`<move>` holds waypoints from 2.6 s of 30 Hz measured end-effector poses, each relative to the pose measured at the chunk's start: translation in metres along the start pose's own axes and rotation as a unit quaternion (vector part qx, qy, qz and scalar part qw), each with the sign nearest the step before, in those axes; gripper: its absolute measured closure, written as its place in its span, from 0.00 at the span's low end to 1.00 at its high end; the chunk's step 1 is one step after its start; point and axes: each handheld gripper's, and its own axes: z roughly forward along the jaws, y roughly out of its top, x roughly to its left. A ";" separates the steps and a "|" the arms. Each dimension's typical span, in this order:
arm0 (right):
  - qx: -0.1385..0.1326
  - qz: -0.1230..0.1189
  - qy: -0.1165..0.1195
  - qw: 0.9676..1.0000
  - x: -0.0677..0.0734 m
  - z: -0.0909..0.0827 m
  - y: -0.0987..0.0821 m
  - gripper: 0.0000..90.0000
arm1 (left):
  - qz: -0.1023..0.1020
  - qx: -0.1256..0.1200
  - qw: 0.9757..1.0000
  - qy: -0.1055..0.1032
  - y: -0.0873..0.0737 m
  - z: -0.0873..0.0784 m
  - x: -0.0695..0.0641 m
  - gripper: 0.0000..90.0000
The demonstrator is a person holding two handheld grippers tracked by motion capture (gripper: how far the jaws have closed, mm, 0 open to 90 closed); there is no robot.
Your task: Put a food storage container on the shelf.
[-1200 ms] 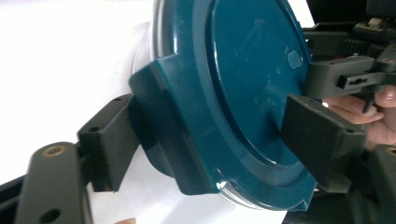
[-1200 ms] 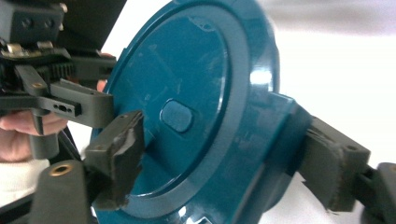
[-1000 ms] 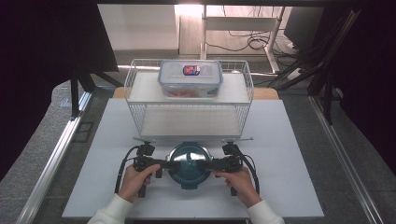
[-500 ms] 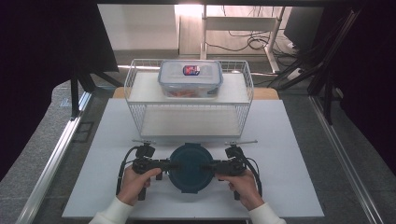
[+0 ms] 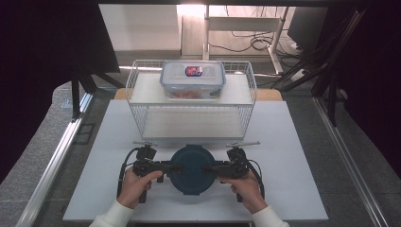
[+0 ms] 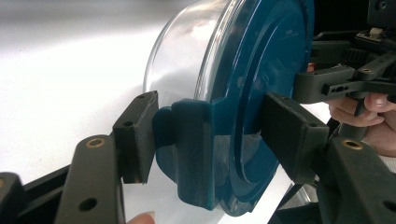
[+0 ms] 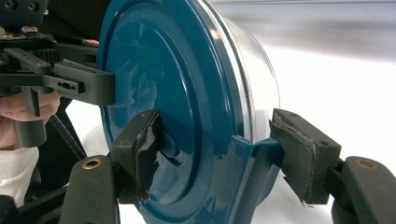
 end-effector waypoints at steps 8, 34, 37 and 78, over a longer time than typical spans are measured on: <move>-0.010 -0.013 -0.003 1.000 0.005 -0.005 0.003 0.37 | 0.004 -0.006 1.000 -0.004 0.001 -0.004 -0.004 0.42; -0.022 -0.045 -0.008 0.999 0.029 -0.013 0.041 0.37 | 0.002 -0.035 0.999 -0.011 0.023 -0.033 -0.010 0.42; -0.026 -0.052 -0.011 0.998 0.034 -0.021 0.050 0.38 | 0.001 -0.038 0.999 -0.022 0.028 -0.037 -0.013 0.43; -0.080 -0.099 -0.017 0.992 0.088 -0.079 0.143 0.38 | 0.054 -0.086 0.995 -0.016 0.116 -0.104 -0.068 0.44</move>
